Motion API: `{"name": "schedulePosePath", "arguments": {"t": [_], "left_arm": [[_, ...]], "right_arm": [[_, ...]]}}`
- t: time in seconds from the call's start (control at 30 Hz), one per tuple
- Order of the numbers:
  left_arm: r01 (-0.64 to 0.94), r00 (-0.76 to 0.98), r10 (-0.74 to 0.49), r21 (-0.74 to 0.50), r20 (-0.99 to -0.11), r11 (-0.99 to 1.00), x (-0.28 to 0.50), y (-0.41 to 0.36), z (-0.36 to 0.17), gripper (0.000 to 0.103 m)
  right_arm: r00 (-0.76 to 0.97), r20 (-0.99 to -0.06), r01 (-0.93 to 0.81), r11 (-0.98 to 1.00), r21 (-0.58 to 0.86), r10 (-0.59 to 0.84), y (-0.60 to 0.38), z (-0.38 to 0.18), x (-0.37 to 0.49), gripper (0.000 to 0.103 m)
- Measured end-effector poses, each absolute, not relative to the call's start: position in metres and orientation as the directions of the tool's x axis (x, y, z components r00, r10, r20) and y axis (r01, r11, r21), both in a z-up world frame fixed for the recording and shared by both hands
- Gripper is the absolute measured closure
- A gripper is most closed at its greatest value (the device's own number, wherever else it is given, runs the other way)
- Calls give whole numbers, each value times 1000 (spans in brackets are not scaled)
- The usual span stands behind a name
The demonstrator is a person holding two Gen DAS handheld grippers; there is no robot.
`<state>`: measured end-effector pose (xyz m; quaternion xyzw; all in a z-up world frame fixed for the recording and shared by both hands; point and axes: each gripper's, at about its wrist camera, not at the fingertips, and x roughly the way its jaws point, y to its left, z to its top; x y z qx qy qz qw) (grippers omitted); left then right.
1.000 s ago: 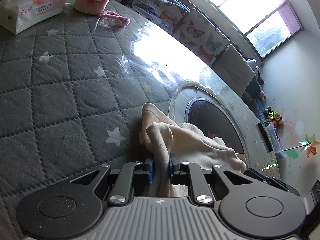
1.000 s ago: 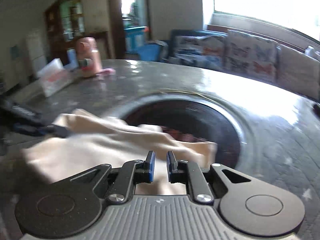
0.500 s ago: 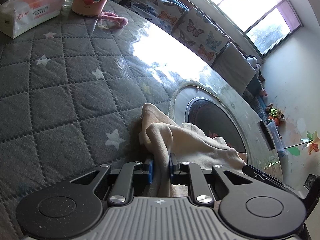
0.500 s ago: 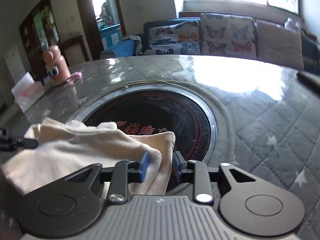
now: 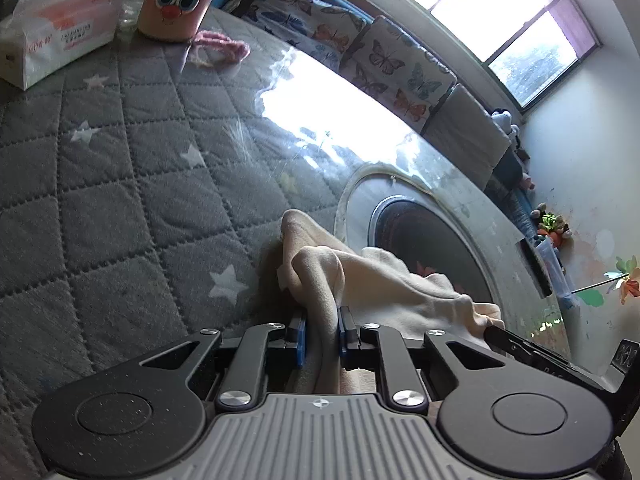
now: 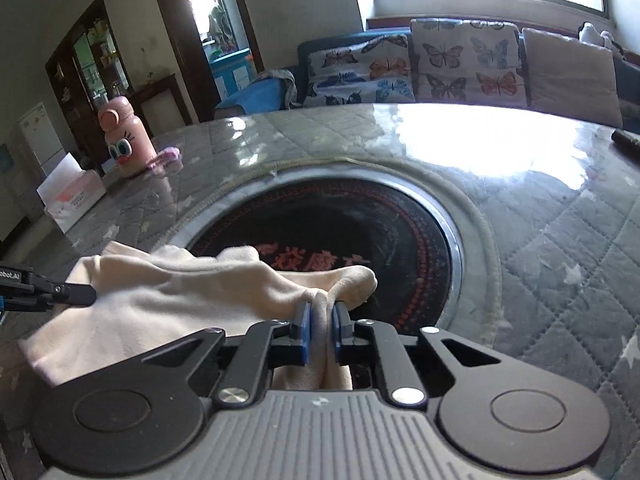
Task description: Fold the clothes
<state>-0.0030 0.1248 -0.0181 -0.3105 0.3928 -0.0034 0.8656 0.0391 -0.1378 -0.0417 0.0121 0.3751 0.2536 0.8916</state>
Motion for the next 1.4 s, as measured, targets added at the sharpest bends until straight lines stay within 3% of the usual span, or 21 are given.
{"name": "schedulePosePath", "arguments": {"t": [0.47,0.7,0.93,1.07,1.2,1.4], "left_arm": [[-245,791,-162,-548,-590,800,-44,168,28,88],[-312,824,-55,-533,-564,786,-67,215,43,98],[-335,808,-30,-502,-588,797,-67,227,32,98],[-328,790,-43,-480,-612,814,-61,221,20,94],[-319,770,-43,-442,-637,839,-51,206,6,66],[-330,743,-30,-405,-668,853,-37,196,-10,65]], "right_arm": [[613,-579,-561,812,160,537,-89,13,27,94],[585,-560,-625,766,150,587,-39,23,35,95],[561,-567,-657,741,138,603,-2,19,40,95],[572,-578,-640,757,127,581,-5,16,42,95],[584,-589,-617,777,127,559,-16,12,46,95],[581,-606,-593,792,141,543,-28,1,53,95]]}}
